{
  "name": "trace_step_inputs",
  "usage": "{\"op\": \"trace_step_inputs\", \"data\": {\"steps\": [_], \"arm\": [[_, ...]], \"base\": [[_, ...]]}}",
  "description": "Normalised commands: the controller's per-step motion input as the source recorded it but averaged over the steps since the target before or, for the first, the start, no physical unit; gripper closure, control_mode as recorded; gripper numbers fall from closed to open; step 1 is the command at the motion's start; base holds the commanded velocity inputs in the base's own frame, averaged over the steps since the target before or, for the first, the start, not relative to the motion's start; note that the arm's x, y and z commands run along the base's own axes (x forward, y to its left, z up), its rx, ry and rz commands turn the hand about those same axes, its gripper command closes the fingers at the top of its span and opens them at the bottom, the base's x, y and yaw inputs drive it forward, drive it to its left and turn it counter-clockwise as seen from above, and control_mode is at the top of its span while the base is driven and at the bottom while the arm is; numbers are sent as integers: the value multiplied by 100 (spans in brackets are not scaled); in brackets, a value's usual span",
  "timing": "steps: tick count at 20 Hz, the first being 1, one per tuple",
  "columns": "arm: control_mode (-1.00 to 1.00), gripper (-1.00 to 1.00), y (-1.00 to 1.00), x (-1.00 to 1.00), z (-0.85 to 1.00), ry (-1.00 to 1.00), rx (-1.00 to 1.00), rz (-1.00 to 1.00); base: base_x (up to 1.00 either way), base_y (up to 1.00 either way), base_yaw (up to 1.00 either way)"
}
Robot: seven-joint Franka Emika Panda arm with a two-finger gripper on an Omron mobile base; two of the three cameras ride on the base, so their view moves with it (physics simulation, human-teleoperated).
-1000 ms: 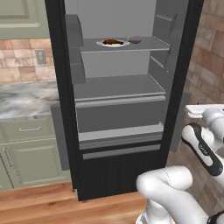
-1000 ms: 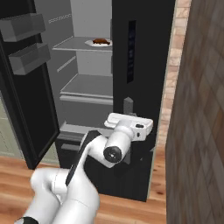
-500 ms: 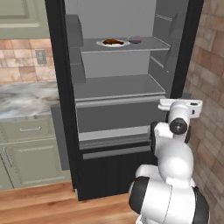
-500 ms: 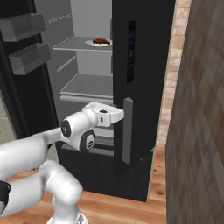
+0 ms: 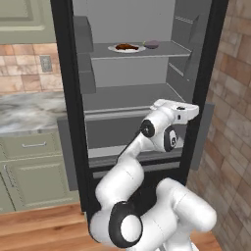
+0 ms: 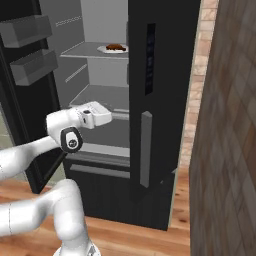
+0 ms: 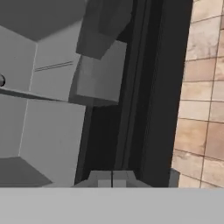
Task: Retrieve the chicken drumstick from the fridge and place it on the saucepan with marinade on the stove.
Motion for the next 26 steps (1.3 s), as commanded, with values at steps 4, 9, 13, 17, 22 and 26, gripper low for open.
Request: {"op": "trace_step_inputs", "data": {"steps": [4,9,13,17,22,26], "arm": [[-100,100,14,0,100,18,12,-1],[-100,100,0,0,38,19,5,-20],[-100,100,-6,15,0,1,0,-41],[-100,100,0,14,0,-7,-2,-31],[-100,100,0,0,8,-6,0,-20],[-100,100,-12,0,7,0,0,-6]], "base": [[0,0,0],[0,0,0],[0,0,0],[0,0,0],[0,0,0],[0,0,0]]}}
